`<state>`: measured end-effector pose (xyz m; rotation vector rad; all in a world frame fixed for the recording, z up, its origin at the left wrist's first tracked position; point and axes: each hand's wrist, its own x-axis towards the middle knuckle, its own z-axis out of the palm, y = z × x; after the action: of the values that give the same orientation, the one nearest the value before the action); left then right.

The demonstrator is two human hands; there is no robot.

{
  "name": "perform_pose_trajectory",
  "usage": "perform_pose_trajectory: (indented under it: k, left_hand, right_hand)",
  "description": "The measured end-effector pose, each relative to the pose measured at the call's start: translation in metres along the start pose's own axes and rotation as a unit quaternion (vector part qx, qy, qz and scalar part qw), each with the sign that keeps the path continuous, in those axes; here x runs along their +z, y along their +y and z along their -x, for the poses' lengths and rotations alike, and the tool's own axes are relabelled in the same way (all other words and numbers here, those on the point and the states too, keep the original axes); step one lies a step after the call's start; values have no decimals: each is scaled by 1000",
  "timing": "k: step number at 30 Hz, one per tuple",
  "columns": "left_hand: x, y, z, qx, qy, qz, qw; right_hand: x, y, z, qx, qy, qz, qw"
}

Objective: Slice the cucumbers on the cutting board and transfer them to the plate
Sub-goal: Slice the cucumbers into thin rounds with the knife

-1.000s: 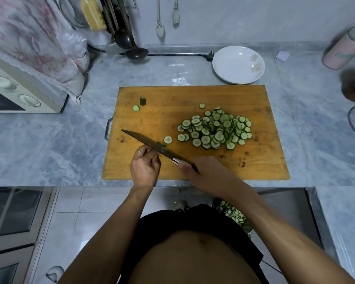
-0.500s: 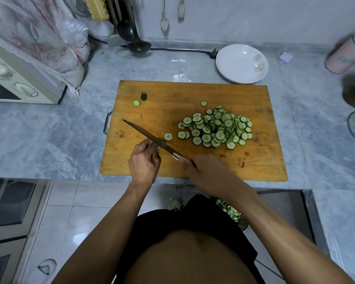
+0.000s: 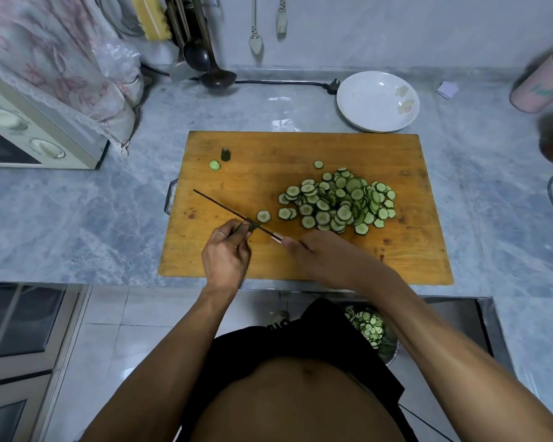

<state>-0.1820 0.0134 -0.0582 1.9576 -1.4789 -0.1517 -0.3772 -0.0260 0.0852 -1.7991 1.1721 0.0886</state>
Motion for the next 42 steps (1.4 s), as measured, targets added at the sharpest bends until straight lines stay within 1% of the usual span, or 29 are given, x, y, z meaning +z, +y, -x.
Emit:
perform_pose_trajectory:
  k: [3, 6, 13, 16, 21, 25, 32, 42]
  left_hand:
    - [1, 0, 0, 2, -2, 7, 1000]
    - [1, 1, 0, 4, 2, -2, 1000]
    - [-1, 0, -1, 0, -12, -21, 1000]
    - [-2, 2, 0, -6, -10, -23, 1000]
    - [-2, 5, 1, -18, -7, -34, 999]
    - [-4, 5, 0, -9, -13, -45, 999]
    - [0, 3, 0, -45, -13, -20, 999]
    - [-2, 6, -1, -53, -16, -14, 998]
  right_hand:
    - [1, 3, -9, 0, -5, -11, 1000]
    - [13, 8, -23, 4, -6, 1, 1000]
    - [32, 24, -32, -12, 34, 2, 999]
    - [31, 23, -26, -3, 26, 3, 1000]
    - [25, 24, -4, -30, 34, 16, 999]
    - [24, 23, 5, -38, 38, 22, 998]
    - [19, 15, 8, -41, 40, 10, 998]
    - [24, 16, 9, -30, 50, 10, 998]
